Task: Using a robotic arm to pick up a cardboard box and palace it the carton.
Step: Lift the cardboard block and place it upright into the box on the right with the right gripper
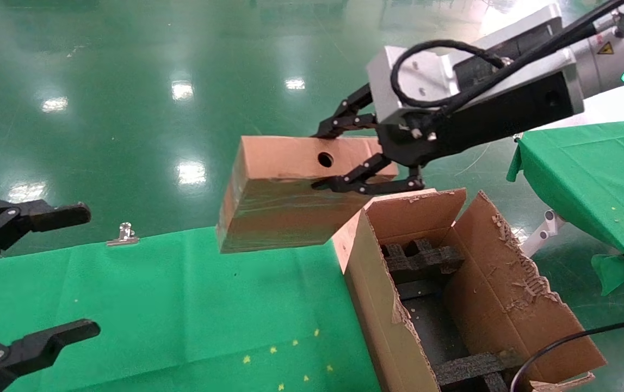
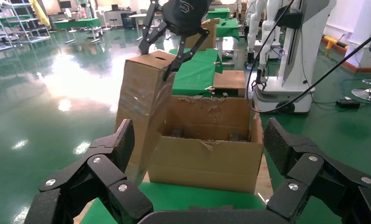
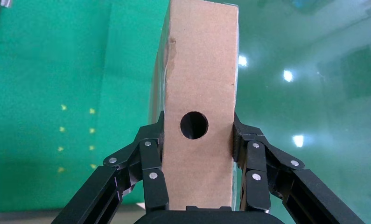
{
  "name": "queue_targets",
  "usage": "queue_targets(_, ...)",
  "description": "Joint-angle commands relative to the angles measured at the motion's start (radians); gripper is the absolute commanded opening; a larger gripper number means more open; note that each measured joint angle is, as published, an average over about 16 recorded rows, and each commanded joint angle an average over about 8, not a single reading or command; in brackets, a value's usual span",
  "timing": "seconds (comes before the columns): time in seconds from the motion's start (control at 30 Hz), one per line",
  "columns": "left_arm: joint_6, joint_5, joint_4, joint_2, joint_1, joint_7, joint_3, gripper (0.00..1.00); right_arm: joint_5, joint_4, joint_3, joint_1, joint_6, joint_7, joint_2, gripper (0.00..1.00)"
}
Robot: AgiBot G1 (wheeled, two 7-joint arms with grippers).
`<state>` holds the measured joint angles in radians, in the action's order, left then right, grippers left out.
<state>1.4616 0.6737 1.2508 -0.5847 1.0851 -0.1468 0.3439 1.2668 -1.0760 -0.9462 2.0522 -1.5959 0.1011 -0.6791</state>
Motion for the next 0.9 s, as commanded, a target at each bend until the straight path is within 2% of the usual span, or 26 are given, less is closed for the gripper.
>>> queue_targets(0.03,0.0,0.0,0.0,0.0,0.0,0.0,0.0,1.0,-0.023,0.022,-0.041,0.025,0.001,-0.016,0.008,0.0)
queue_targets(0.3,0.0,0.0,0.0,0.0,0.0,0.0,0.0,1.0,-0.012,0.125,-0.18,0.134,0.002,-0.072,0.111,0.0)
queue_targets(0.57,0.0,0.0,0.0,0.0,0.0,0.0,0.0,1.0,0.045,0.208,-0.299,0.242,0.003,-0.097,0.239,0.0)
queue_targets(0.9,0.0,0.0,0.0,0.0,0.0,0.0,0.0,1.0,0.073,0.291,-0.414,0.289,0.008,-0.106,0.367,0.0)
